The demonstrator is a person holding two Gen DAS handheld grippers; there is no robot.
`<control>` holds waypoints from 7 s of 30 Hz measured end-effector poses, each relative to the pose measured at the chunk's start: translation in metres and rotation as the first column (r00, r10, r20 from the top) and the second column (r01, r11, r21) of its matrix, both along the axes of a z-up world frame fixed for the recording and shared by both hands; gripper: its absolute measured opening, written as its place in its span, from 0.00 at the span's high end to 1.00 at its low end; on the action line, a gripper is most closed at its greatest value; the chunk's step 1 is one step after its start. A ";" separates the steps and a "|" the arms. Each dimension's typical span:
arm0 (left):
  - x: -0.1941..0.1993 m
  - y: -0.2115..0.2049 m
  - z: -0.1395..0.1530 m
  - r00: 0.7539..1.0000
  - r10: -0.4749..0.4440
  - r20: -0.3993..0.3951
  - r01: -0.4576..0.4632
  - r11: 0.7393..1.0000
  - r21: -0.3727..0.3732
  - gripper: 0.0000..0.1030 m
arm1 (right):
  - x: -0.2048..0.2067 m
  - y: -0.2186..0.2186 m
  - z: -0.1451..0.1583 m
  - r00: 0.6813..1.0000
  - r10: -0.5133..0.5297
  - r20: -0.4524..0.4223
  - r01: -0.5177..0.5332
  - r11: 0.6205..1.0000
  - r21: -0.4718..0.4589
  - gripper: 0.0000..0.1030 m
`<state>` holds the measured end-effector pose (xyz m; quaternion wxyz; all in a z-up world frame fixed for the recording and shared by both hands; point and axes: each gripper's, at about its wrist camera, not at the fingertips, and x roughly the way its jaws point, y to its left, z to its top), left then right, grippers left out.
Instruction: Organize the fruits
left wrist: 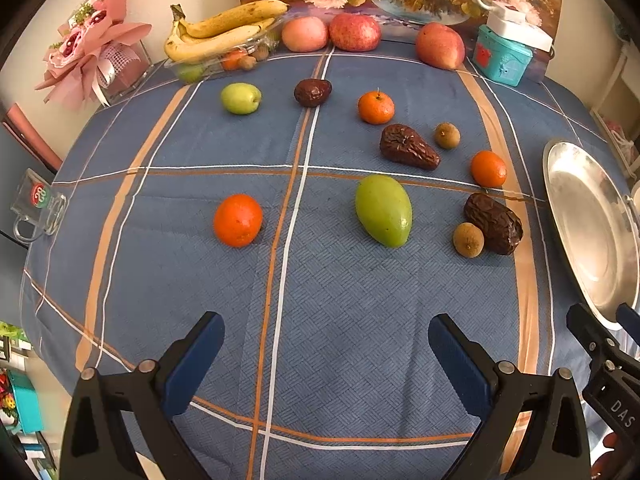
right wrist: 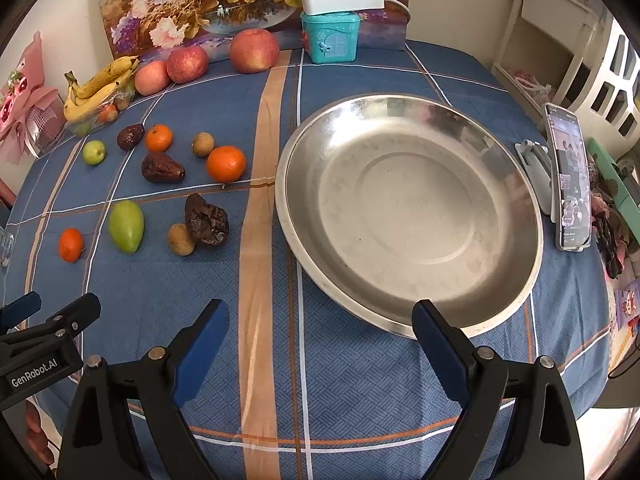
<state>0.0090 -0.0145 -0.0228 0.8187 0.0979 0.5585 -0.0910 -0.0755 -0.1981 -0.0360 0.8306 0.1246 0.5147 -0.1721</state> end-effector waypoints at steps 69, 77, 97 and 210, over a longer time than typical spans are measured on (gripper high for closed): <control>0.029 0.003 0.010 0.994 0.110 -0.029 -0.113 0.977 -0.178 0.00 | 0.020 0.005 0.022 0.992 -0.012 0.128 -0.002 0.993 0.114 0.10; 0.065 -0.003 -0.005 0.983 0.148 -0.105 -0.170 0.956 -0.241 0.18 | 0.057 0.016 0.017 0.992 0.054 0.118 -0.069 0.989 0.132 0.35; 0.092 -0.015 -0.033 0.962 0.154 -0.228 -0.222 0.924 -0.311 0.60 | 0.102 0.014 -0.028 0.997 0.069 0.027 -0.073 0.957 0.281 0.63; 0.125 0.083 -0.005 0.974 0.219 -0.059 -0.222 0.974 -0.052 0.00 | 0.104 0.051 -0.014 0.993 0.120 0.000 -0.118 0.971 0.207 0.10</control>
